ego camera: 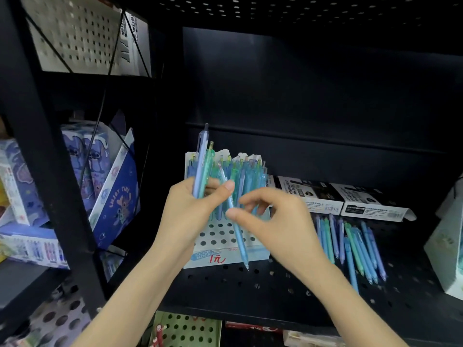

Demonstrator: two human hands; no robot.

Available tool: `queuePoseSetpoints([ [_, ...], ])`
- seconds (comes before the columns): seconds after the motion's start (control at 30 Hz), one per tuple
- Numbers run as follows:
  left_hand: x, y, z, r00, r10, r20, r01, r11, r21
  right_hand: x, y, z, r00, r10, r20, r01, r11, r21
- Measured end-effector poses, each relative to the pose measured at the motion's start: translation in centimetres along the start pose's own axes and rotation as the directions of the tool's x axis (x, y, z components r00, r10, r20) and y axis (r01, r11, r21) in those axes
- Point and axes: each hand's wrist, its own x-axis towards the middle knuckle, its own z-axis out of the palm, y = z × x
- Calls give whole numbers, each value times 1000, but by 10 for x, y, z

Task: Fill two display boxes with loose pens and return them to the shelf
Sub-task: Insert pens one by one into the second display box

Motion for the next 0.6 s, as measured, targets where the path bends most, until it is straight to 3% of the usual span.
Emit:
queuePoseSetpoints([
  [0.07,0,0,4,1000,3,2,-3,1000,5,-5,0,7,999,10,42,-9,1000,-27],
  [0.17,-2,1,7,1000,15,11,-15,999,36,-4,6,11,999,39,-18,-40,999,-20],
  [0.3,-4,0,3,1000,-21,-3,22,998,53,6,19,-5,977,169,-126,-144,972,186],
  [0.4,-5,-6,-4,997,-55,-47,58,996,63,15,26,-12,967,230,-112,-186,933,308],
  [0.6,-6,-13,-12,998,-58,-36,61,995,81,22,35,6,975,194,-110,-177,973,148],
])
